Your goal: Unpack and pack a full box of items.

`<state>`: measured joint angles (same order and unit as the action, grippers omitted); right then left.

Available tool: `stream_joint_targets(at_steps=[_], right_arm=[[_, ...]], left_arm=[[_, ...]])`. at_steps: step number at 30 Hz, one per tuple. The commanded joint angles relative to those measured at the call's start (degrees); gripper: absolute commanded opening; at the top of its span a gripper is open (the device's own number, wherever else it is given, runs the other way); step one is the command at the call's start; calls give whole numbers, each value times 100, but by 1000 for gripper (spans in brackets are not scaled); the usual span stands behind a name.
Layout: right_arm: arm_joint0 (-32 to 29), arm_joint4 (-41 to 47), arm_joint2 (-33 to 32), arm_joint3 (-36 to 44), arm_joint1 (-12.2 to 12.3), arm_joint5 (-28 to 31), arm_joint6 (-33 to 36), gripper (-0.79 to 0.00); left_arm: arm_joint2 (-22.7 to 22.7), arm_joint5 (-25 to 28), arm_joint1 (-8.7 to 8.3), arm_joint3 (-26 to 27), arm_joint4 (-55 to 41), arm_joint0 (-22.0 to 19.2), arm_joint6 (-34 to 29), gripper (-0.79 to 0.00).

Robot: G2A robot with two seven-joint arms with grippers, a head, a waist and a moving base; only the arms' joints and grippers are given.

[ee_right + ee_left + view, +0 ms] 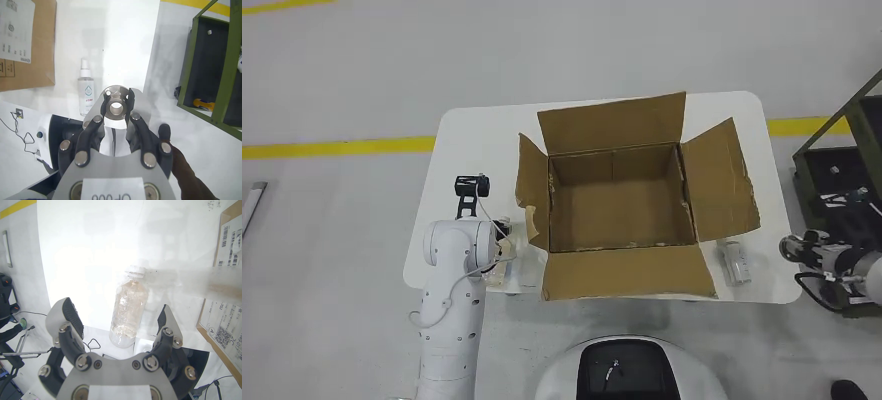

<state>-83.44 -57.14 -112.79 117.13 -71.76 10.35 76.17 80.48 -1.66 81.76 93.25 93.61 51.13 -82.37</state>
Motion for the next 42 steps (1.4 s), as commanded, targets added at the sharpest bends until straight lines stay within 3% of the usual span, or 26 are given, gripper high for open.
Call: stream_joint_targets(at_steps=[1,13,34,40,42], right_arm=[[-60,-88,72,-19,21,65,38,-785],[-192,-443,495,-549,106,246,-542,-785],[230,-516,1031,-1357,234,174,-956,-785],[350,-521,1132,-1531,269,136,-1013,-653],[384,-513,1157,-1573,281,125,-1030,-542]], left_arm=[[0,0,0,0,0,0,0,0],[0,0,0,0,0,0,0,0],[0,0,0,0,0,0,0,0],[0,0,0,0,0,0,0,0],[0,0,0,0,0,0,0,0]])
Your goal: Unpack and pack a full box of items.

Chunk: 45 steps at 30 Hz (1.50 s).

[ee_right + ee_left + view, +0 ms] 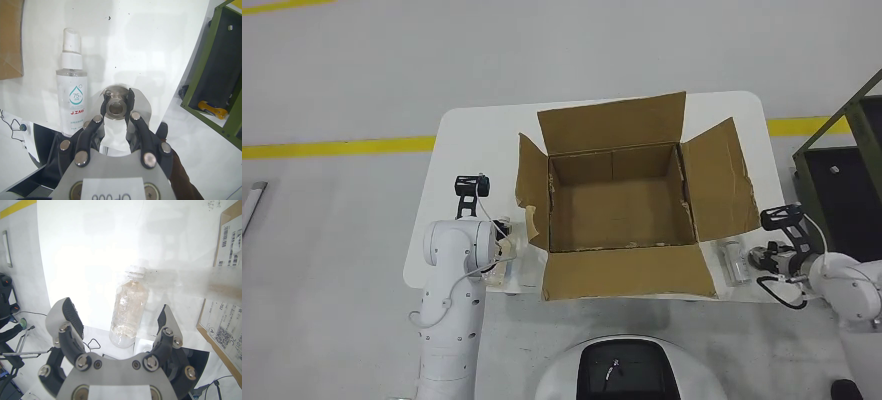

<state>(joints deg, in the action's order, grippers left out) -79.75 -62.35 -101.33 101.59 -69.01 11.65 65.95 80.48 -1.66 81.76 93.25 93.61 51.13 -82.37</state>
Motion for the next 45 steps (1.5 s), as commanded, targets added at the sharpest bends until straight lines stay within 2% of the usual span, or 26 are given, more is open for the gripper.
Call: stream_joint_targets(at_steps=[1,5,9,10,12,13,14,20,21,23,25,30,33,37,40,45], right_arm=[[28,13,20,-34,11,-11,-14,-536],[68,38,56,-81,34,-28,-34,-523],[112,63,88,-130,59,-23,-37,-477],[130,67,89,-131,67,-26,-34,-409],[168,86,67,-103,83,-32,-14,-219],[180,109,44,-80,92,-38,-8,-77],[186,137,9,-44,100,-45,-8,0],[245,302,-401,348,160,-211,-240,0],[259,340,-498,447,168,-228,-412,-114],[284,289,-674,724,183,-211,-950,-496],[297,161,-802,965,193,-173,-1625,-773],[194,-362,-906,1344,207,4,-3184,-785],[148,-549,-865,1492,205,-45,-3741,-785],[154,-281,-758,1649,190,-138,-4034,-785],[126,131,-660,1715,174,-230,-3949,-785],[126,131,-660,1715,174,-230,-3949,-785]], left_arm=[[0,0,0,0,0,0,0,0],[0,0,0,0,0,0,0,0],[0,0,0,0,0,0,0,0],[0,0,0,0,0,0,0,0],[0,0,0,0,0,0,0,0],[0,0,0,0,0,0,0,0],[0,0,0,0,0,0,0,0],[0,0,0,0,0,0,0,0],[0,0,0,0,0,0,0,0],[0,0,0,0,0,0,0,0],[0,0,0,0,0,0,0,0],[0,0,0,0,0,0,0,0],[0,0,0,0,0,0,0,0],[0,0,0,0,0,0,0,0],[0,0,0,0,0,0,0,0],[0,0,0,0,0,0,0,0]])
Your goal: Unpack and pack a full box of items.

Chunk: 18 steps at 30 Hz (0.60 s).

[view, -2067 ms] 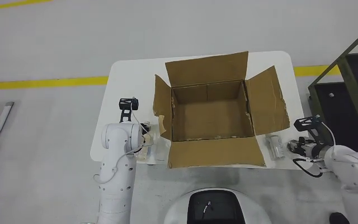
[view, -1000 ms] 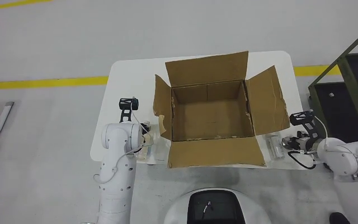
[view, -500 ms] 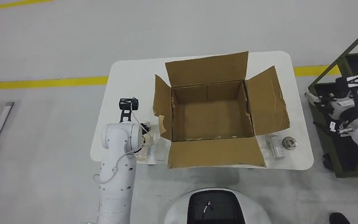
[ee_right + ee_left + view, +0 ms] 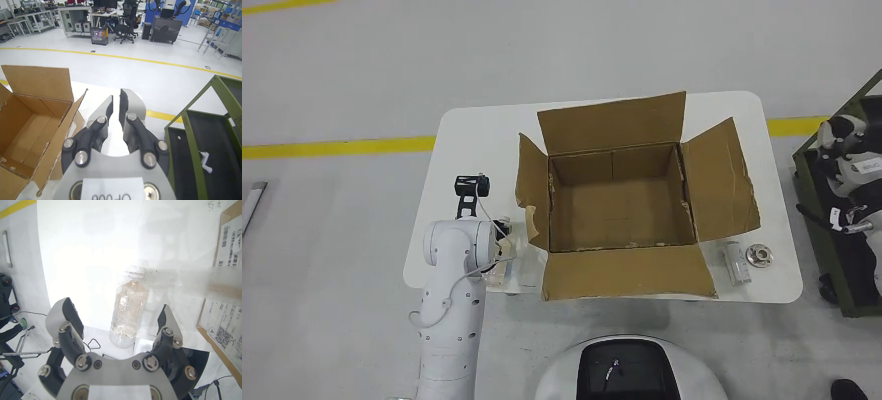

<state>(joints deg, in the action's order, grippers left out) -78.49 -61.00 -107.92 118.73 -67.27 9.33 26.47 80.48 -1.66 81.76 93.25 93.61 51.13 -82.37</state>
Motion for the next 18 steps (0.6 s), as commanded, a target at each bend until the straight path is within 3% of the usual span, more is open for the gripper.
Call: stream_joint_targets(at_steps=[1,12,18], right_arm=[[0,-5,-1,0,0,1,-2,-785],[-120,950,122,-62,-42,-38,-501,-785],[-141,921,200,-142,-29,37,-580,-785]], left_arm=[[0,0,0,0,0,0,0,0],[0,0,0,0,0,0,0,0],[194,116,-35,219,-37,121,131,0]])
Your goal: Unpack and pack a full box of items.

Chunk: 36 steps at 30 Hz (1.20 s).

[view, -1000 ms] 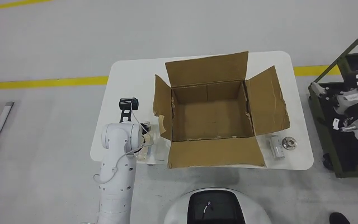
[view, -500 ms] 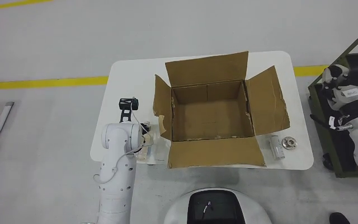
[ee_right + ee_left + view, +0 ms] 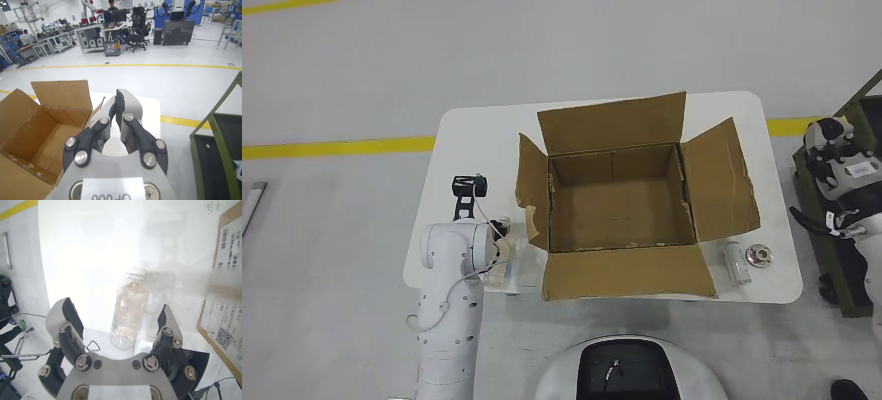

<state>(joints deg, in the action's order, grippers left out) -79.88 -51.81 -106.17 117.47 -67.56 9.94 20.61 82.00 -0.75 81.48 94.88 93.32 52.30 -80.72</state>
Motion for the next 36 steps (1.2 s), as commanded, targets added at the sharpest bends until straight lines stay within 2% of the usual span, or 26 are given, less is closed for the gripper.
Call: stream_joint_targets(at_steps=[1,5,10,15,20,33,36], right_arm=[[-1,42,56,-22,-2,-51,-1,-785],[21,16,149,-32,5,-39,17,-785],[73,32,245,-76,13,-25,23,-785],[103,89,338,-83,18,48,-71,-785],[114,54,431,-83,25,54,-67,-785],[66,7,459,-39,52,78,-51,-785],[48,-16,469,-18,58,101,-56,-785]], left_arm=[[84,46,-14,105,-22,14,-64,0],[217,173,-40,332,-58,55,-185,0],[428,637,-74,693,-611,64,-728,0],[587,1244,-140,842,-1197,264,-728,0],[556,1703,-237,964,-1343,556,-728,0],[535,1702,-254,977,-1315,612,-728,0],[483,1618,-266,826,-1239,743,-557,0]])
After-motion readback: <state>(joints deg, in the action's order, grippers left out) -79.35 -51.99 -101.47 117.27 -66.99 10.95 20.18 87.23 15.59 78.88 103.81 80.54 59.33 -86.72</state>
